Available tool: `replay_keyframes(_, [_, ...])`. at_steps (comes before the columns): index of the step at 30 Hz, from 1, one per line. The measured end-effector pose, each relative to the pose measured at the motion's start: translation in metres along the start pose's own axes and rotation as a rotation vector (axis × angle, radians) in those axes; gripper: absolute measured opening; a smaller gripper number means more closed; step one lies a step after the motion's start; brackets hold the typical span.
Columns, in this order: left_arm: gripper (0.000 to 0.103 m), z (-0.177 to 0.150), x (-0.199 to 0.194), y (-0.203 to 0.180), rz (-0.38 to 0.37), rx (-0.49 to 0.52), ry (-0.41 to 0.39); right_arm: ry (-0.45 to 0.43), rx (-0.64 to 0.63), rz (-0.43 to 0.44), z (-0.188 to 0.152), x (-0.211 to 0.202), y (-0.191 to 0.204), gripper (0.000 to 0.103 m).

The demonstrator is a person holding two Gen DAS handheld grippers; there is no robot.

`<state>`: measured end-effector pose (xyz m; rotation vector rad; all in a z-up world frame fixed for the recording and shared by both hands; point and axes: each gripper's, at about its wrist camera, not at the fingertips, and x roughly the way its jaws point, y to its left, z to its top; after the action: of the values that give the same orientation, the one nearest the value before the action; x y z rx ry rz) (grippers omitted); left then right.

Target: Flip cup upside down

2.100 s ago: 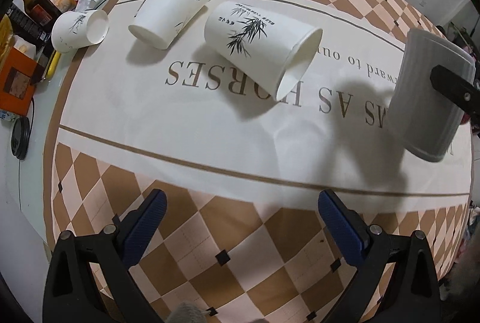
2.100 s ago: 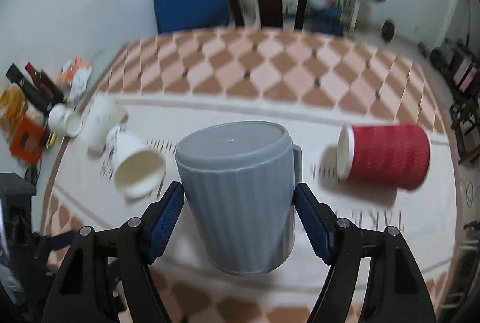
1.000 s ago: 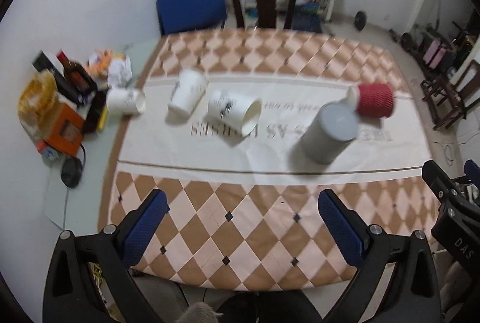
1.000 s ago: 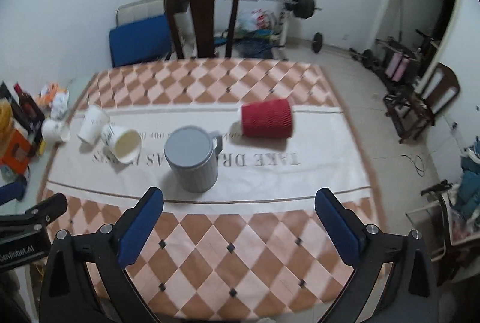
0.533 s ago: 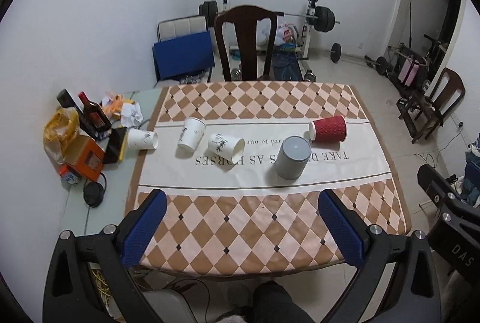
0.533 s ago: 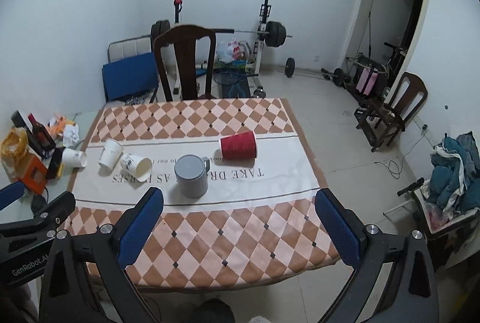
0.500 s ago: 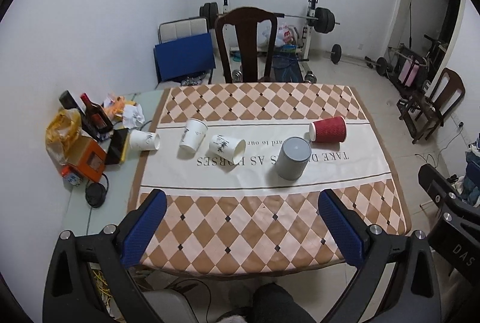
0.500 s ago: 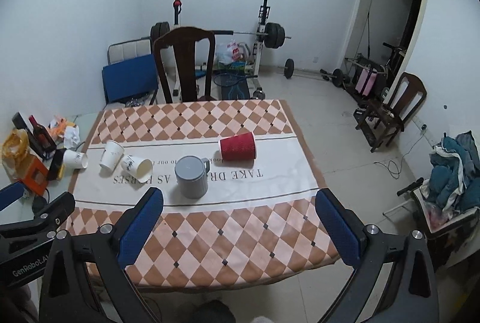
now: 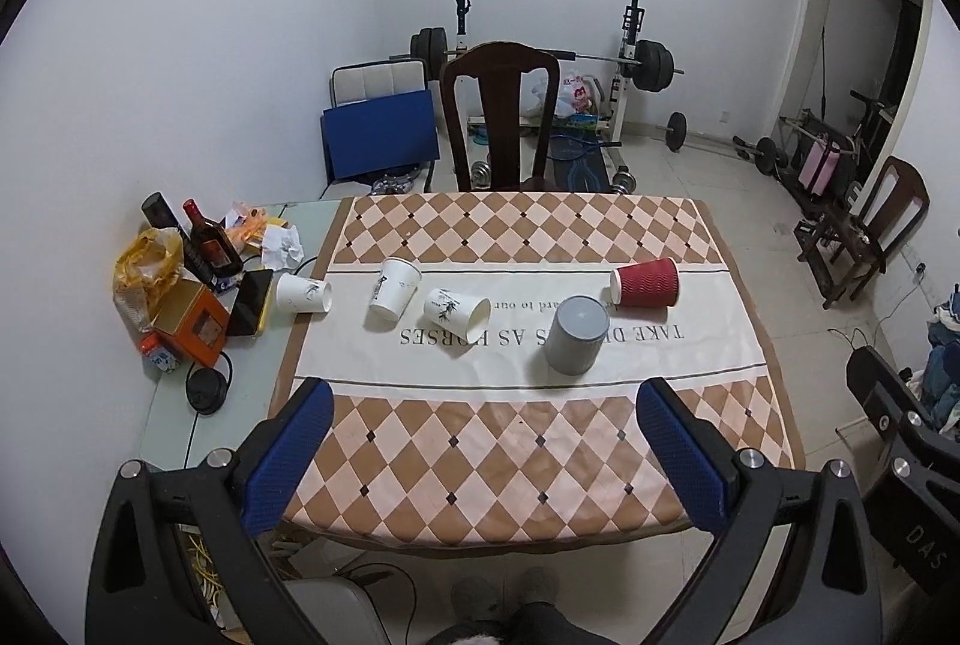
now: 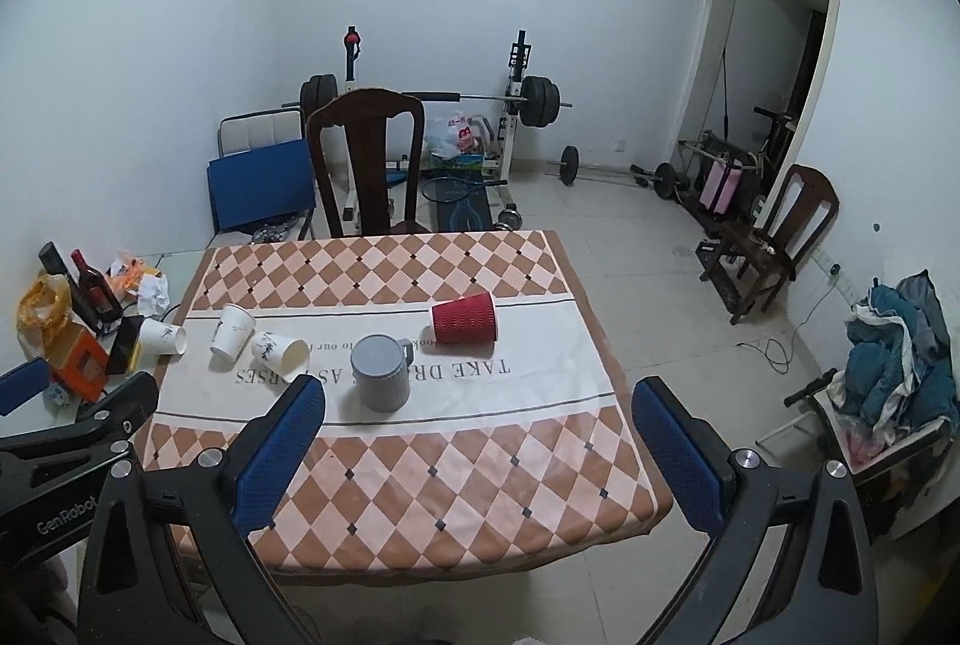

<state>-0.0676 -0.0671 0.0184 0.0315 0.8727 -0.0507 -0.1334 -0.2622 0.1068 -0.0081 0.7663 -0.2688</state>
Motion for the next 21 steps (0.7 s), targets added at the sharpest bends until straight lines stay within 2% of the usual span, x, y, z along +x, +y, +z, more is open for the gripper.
replay_keyframes(21, [0.103, -0.002, -0.014, -0.007, 0.03, -0.014, -0.009, 0.01, -0.009, 0.031, 0.0, 0.004, -0.011, 0.103])
